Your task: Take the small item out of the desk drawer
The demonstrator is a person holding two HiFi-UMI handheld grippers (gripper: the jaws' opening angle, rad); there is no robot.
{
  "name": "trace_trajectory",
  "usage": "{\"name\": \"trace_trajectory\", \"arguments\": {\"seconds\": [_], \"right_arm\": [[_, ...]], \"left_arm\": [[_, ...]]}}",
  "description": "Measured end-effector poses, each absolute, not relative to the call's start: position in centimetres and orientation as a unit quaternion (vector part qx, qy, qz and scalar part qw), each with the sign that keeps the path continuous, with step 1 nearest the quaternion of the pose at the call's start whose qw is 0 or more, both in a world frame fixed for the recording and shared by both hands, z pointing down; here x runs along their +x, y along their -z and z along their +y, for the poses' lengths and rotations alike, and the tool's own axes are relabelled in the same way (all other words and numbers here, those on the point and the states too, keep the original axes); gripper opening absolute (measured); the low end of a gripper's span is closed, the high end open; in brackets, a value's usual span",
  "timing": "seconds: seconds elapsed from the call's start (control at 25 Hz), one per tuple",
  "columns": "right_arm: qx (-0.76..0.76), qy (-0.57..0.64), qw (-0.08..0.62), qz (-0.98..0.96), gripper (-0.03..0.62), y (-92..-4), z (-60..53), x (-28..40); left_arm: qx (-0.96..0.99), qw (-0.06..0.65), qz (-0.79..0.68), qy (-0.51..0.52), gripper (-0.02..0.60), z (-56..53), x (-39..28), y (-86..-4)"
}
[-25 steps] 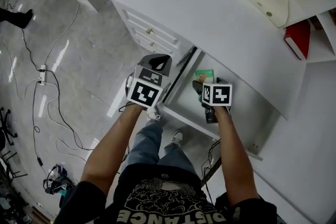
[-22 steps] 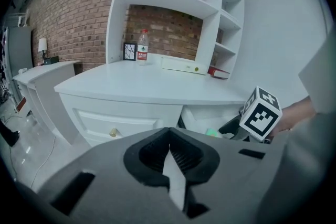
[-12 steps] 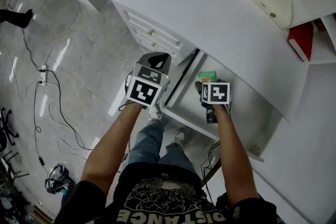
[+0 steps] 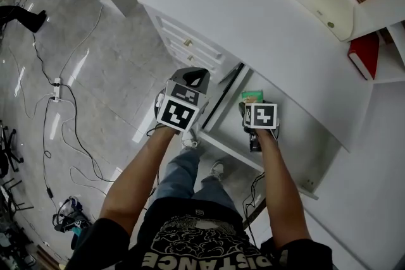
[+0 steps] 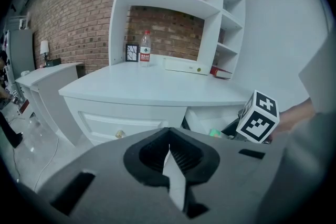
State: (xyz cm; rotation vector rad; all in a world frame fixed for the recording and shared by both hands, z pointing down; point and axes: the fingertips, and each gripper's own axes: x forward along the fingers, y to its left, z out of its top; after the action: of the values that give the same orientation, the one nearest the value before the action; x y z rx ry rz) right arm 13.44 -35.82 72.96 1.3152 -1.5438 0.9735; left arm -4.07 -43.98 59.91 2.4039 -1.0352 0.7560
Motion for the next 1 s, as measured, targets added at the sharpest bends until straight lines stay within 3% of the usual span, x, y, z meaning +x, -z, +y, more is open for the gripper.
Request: {"name": "trace_trajectory", "arguments": {"seconds": [1.0], "right_arm": [[0.521,-0.325,0.374,-0.694,0.348,-64.2,-33.1,13.2]], "left_arm": [[0.857,0.169,-0.417,-0.251,0.009,-37.5,-3.2,-52.7]]}}
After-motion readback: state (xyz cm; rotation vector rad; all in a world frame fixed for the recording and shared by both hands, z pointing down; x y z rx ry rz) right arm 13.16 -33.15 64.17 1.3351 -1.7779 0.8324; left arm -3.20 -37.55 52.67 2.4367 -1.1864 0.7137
